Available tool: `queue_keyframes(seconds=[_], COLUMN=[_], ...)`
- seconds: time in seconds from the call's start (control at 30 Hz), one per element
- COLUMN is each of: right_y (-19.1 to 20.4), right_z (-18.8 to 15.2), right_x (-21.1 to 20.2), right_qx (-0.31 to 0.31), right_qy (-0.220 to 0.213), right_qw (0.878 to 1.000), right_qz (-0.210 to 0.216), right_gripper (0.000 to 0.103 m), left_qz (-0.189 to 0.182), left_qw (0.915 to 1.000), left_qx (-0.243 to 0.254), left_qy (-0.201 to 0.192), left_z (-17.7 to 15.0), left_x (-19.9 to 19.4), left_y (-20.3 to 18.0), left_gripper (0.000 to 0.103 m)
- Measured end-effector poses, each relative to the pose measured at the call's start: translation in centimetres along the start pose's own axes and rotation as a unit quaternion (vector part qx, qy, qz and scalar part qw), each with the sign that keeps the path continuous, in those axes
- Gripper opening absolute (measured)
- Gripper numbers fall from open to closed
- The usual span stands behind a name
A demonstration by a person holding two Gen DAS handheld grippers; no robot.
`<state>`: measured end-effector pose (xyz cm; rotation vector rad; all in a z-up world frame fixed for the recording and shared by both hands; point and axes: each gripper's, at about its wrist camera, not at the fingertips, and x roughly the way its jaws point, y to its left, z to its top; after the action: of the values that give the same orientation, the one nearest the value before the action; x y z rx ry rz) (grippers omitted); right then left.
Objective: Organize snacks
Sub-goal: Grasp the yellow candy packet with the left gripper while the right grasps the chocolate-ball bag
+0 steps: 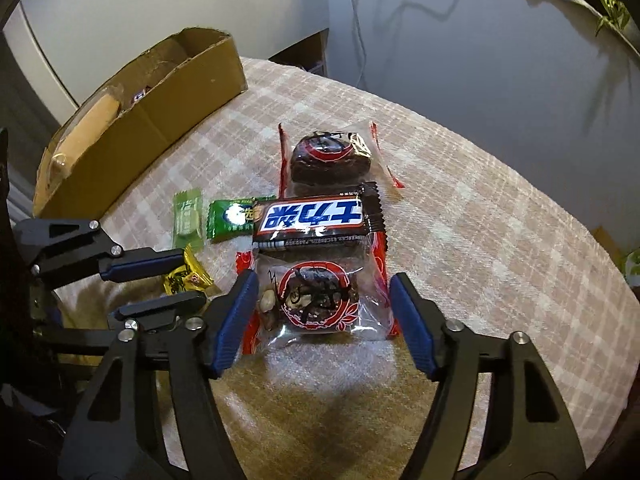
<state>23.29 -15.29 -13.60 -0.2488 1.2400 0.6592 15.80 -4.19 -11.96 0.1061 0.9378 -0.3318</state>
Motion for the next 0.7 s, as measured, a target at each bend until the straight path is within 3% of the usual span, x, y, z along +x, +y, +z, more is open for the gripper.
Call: queue_keyframes(seconds=[0.1,0.2,0.23,0.37,0.6,0.7], right_y=[-0.1,0.0,0.1,0.6,3.1,3.4], right_z=[-0.4,-0.8,-0.8,-0.8,-0.6,-0.6], right_x=[-0.7,-1.1,-1.1,-0.8,0.5,0.7], right_qx=[0.006,0.0,-0.005,0.0,-0.045,-0.046], right_qy=[-0.006,-0.01,-0.008,0.009,0.025,0.021], right_qw=[1.0,1.0,1.0,1.0,0.999,0.999], right_qz=[0.007,0.007,0.013,0.011,-0.011,-0.005], right_gripper=[0.055,0.052,0.054,0.08,0.081,0.066], left_qz=[-0.004,-0.005,-0.005,-0.007,-0.001,0.0], left_qw=[1.0,0.9999,0.9999,0.9998,0.9997,0.9995], left_qx=[-0.007,-0.01,-0.011,-0.019,-0.023,-0.028], left_qy=[0.0,0.0,0.0,-0.005,-0.009,-0.012], left_z=[-0.2,-0.3,-0.3,-0.4,-1.2,-1.4], left_x=[-0.2,-0.2,-0.3,-0.7,-1.5,-1.8], left_y=[0.1,0.3,0.4,0.7,1.3,1.7], left_gripper=[0.021,0.021,0.021,0.021,0.021,0.021])
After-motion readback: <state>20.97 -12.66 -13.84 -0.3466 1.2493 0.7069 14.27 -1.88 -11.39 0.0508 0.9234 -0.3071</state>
